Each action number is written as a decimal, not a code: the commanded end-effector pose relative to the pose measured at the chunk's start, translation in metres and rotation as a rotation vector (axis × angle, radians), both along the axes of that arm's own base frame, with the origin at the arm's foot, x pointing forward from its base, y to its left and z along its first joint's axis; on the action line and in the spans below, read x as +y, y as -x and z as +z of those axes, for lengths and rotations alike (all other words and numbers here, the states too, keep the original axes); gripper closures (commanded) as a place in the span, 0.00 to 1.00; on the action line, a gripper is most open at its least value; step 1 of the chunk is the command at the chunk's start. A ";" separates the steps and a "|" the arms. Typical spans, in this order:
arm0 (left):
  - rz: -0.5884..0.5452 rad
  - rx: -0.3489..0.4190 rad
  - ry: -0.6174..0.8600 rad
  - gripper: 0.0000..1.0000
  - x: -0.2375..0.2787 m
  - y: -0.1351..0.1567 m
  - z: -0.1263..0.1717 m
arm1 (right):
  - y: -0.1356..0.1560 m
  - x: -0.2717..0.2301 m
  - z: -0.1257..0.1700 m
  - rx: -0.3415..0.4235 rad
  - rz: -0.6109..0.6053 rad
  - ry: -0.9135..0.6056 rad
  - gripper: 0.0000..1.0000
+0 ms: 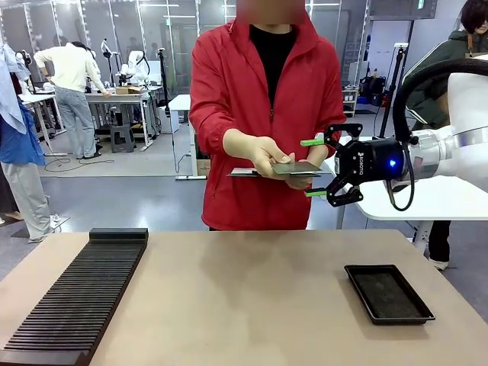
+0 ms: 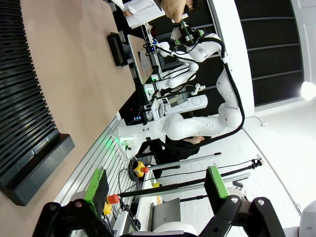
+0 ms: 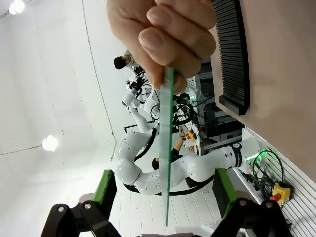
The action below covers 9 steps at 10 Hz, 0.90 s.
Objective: Inspect the PCB.
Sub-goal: Pick up the Blank PCB that the human is holding.
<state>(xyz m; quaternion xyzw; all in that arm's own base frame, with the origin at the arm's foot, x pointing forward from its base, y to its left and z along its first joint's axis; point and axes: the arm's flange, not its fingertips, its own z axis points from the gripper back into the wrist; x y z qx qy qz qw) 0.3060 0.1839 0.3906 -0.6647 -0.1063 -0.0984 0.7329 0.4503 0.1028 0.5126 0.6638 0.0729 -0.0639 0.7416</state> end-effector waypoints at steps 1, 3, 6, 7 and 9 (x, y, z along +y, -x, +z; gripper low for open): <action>-0.002 0.004 -0.016 0.00 0.000 -0.001 0.000 | 0.005 0.007 0.003 0.030 -0.020 -0.007 0.13; -0.002 0.004 -0.016 0.00 0.000 -0.001 0.000 | 0.007 0.008 0.001 0.039 -0.009 -0.013 0.33; -0.002 0.004 -0.016 0.00 0.000 -0.001 0.000 | 0.010 0.010 -0.002 0.043 0.001 -0.020 0.57; -0.002 0.004 -0.016 0.00 0.000 -0.001 0.000 | 0.012 0.012 -0.002 0.041 0.002 -0.034 0.72; -0.002 0.004 -0.016 0.00 0.000 -0.001 0.000 | 0.012 0.018 -0.002 0.040 0.007 -0.034 0.92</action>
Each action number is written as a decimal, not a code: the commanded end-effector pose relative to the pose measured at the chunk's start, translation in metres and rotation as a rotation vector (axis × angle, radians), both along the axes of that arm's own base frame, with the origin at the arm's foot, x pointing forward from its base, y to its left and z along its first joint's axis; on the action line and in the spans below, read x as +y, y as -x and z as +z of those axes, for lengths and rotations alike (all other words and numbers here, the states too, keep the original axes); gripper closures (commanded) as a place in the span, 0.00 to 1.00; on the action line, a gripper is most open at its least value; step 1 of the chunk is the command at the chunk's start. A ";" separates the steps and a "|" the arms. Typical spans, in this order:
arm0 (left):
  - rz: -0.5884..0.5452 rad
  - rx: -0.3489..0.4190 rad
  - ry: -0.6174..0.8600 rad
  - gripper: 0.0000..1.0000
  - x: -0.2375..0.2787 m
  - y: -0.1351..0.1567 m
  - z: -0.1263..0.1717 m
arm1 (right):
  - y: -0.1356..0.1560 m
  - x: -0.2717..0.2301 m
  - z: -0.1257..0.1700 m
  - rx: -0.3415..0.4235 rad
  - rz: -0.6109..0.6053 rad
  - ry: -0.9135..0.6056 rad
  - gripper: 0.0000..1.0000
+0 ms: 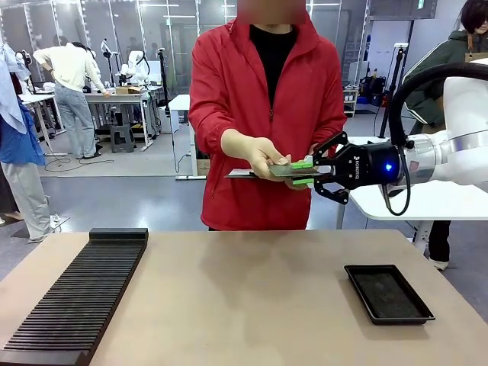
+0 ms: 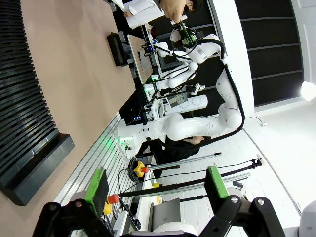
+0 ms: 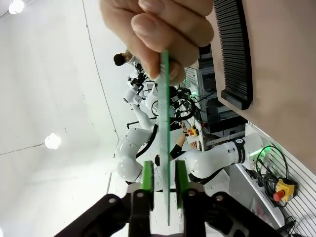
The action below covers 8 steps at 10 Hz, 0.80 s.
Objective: Inspect the PCB.
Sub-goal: Pick up the Blank PCB that the human is holding.
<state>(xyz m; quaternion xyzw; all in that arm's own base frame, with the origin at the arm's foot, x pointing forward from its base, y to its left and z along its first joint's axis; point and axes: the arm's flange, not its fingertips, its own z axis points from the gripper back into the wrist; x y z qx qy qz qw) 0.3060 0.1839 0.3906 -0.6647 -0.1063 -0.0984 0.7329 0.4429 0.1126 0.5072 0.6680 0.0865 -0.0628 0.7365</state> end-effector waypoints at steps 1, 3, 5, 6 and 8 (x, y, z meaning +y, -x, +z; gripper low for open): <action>-0.003 0.004 -0.016 0.00 0.000 -0.001 0.000 | 0.004 0.007 0.005 0.020 -0.018 -0.028 0.96; -0.003 0.004 -0.016 0.00 0.000 -0.001 0.000 | 0.003 0.007 0.005 0.019 -0.031 -0.041 1.00; -0.003 0.004 -0.016 0.00 0.000 -0.001 0.000 | 0.003 0.006 0.003 0.024 -0.029 -0.042 1.00; -0.003 0.004 -0.016 0.00 0.000 -0.001 0.000 | 0.003 0.006 0.003 0.023 -0.031 -0.043 1.00; -0.003 0.004 -0.016 0.00 0.000 -0.001 0.000 | 0.002 -0.002 -0.002 0.011 -0.036 -0.049 1.00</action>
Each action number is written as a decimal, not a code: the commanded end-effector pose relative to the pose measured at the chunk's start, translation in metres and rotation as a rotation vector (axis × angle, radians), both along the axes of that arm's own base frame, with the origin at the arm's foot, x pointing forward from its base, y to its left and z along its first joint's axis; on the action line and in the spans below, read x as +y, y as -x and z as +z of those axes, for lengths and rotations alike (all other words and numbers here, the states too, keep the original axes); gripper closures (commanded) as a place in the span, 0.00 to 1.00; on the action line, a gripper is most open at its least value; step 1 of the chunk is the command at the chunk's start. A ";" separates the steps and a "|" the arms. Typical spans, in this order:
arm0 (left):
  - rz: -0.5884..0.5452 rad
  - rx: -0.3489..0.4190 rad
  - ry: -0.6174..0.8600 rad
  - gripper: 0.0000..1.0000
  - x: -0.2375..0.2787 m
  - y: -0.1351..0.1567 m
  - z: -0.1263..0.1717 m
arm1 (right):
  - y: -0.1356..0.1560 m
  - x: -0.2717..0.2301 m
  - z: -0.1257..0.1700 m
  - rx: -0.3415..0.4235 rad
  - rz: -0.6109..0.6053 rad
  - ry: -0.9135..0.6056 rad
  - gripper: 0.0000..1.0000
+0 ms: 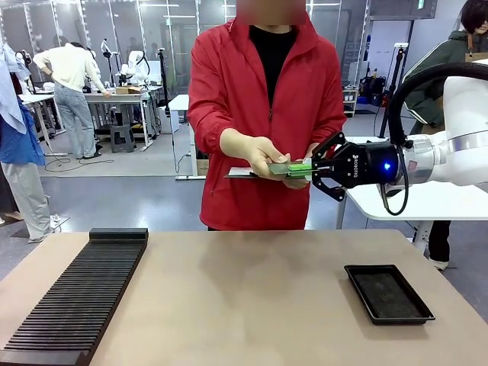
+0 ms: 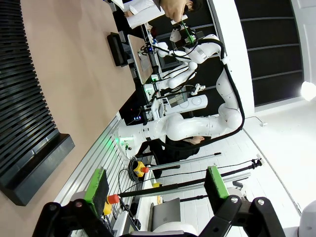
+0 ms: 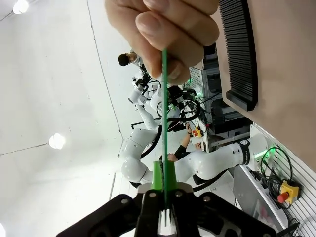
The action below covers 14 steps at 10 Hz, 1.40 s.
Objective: Inspect the PCB.
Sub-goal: Pick up the Blank PCB that the human is holding, then place the Blank PCB in the ESD tray.
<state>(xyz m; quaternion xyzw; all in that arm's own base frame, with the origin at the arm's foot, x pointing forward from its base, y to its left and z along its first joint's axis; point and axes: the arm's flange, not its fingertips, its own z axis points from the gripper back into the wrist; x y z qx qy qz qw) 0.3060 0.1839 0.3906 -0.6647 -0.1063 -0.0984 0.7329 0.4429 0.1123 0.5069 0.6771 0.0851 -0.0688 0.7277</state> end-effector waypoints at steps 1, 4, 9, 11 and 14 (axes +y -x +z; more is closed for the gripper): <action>-0.002 0.004 -0.016 0.00 0.000 -0.001 0.000 | 0.000 0.002 0.001 -0.002 0.004 0.001 1.00; -0.002 0.004 -0.016 0.00 0.000 -0.001 0.000 | 0.000 0.002 0.001 -0.002 0.004 0.001 1.00; -0.002 0.004 -0.016 0.00 0.000 -0.001 0.000 | 0.000 0.002 0.001 -0.002 0.004 0.001 1.00; -0.002 0.004 -0.016 0.00 0.000 -0.001 0.000 | 0.000 0.002 0.001 -0.002 0.004 0.001 1.00; -0.002 0.004 -0.016 0.00 0.000 -0.001 0.000 | 0.000 0.002 0.001 -0.002 0.004 0.001 1.00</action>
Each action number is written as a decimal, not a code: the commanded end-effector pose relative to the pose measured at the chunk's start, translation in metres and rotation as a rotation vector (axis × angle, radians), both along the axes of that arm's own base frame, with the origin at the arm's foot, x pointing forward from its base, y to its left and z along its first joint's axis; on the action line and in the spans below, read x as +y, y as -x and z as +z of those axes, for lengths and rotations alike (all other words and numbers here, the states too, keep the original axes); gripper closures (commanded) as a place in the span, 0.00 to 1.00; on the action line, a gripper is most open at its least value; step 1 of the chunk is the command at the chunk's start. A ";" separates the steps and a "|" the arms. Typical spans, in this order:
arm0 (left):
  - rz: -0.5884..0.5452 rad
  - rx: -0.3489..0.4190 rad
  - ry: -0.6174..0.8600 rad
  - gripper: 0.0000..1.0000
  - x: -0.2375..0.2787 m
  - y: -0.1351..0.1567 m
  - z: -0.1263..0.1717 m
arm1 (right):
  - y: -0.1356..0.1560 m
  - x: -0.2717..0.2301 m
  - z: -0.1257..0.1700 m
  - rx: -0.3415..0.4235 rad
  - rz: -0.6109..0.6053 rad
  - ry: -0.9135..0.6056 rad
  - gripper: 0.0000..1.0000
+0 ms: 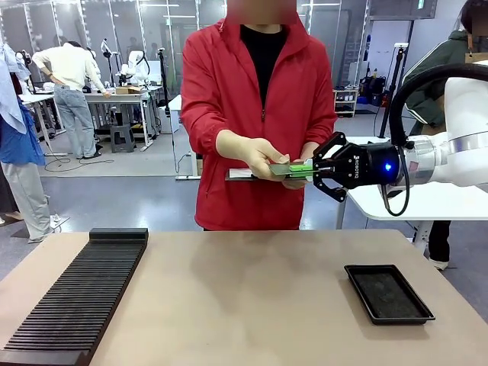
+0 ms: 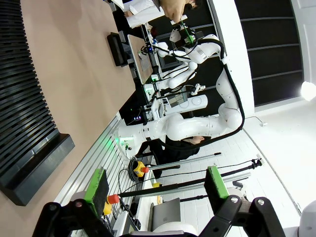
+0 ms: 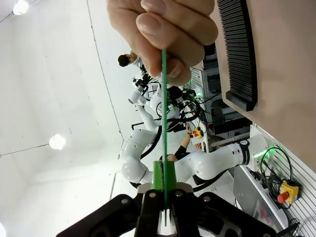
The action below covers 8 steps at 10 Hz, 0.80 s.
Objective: Inspect the PCB.
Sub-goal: Place the Blank PCB in the ESD tray.
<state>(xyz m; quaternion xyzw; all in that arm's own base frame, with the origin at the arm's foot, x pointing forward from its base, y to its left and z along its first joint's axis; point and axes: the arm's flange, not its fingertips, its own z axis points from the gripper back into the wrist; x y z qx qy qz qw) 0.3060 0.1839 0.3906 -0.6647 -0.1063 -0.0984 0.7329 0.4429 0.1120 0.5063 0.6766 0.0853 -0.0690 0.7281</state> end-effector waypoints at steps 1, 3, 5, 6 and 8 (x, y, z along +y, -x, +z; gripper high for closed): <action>-0.003 0.004 -0.016 0.00 0.000 -0.001 0.000 | 0.000 0.002 0.002 -0.003 0.004 0.000 1.00; -0.003 0.004 -0.016 0.00 0.000 -0.001 0.000 | 0.000 0.002 0.002 -0.003 0.004 0.000 1.00; -0.003 0.004 -0.016 0.00 0.000 -0.001 0.000 | 0.000 0.002 0.002 -0.003 0.004 0.000 1.00; -0.003 0.004 -0.016 0.00 0.000 -0.001 0.000 | 0.000 0.002 0.002 -0.003 0.004 0.000 1.00; -0.003 0.004 -0.016 0.00 0.000 -0.001 0.000 | 0.000 0.002 0.002 -0.003 0.004 0.000 1.00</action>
